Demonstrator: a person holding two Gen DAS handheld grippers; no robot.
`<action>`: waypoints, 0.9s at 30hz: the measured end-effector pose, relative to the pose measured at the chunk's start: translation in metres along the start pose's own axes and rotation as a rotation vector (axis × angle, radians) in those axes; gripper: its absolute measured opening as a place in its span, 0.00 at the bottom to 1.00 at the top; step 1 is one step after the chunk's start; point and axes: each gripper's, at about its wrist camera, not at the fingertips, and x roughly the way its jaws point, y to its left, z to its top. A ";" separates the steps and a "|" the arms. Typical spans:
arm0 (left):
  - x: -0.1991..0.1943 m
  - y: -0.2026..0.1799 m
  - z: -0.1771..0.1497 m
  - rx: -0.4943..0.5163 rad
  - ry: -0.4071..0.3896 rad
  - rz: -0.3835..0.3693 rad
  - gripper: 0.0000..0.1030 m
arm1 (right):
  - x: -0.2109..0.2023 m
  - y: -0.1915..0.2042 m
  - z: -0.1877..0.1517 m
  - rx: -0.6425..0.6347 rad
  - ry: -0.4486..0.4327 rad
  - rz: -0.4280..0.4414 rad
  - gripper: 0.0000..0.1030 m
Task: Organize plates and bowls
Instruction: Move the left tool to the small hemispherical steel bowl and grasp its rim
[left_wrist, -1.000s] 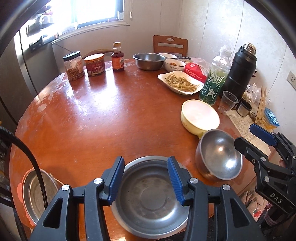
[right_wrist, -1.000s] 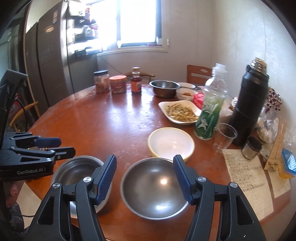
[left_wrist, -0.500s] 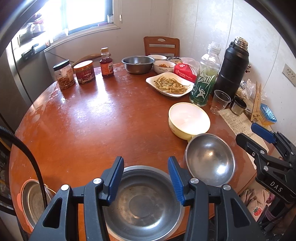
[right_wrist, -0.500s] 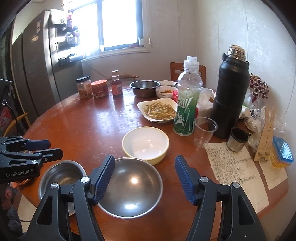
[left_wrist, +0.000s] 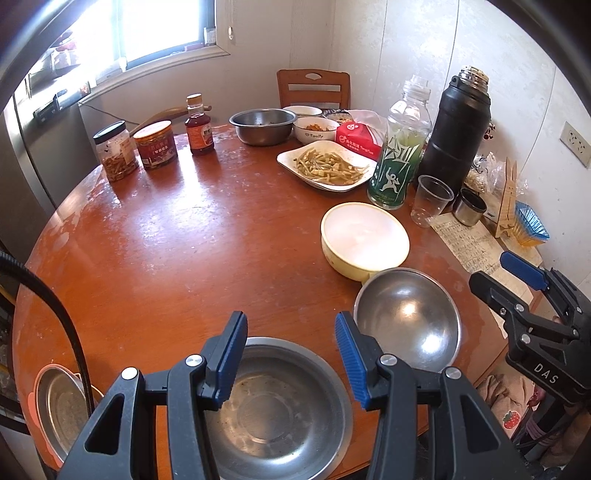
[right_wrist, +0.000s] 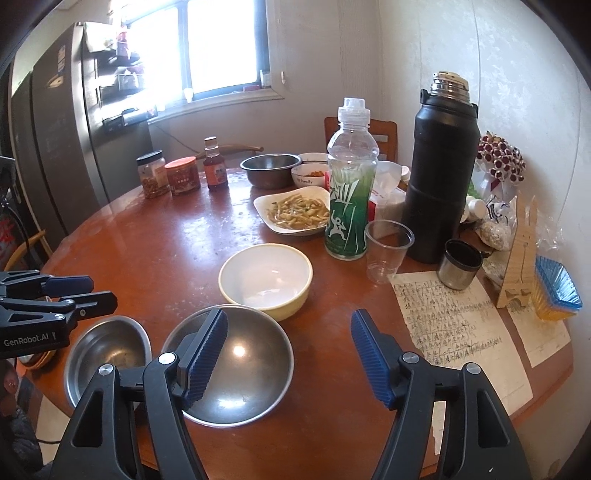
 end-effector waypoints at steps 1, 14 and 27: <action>0.001 -0.001 0.001 0.000 -0.002 -0.005 0.48 | 0.001 -0.001 0.000 0.001 0.004 -0.002 0.69; 0.026 -0.020 0.003 0.039 0.049 -0.067 0.50 | 0.014 -0.009 -0.011 0.026 0.054 0.009 0.69; 0.040 -0.024 0.004 0.034 0.073 -0.093 0.51 | 0.030 -0.015 -0.023 0.054 0.103 0.024 0.69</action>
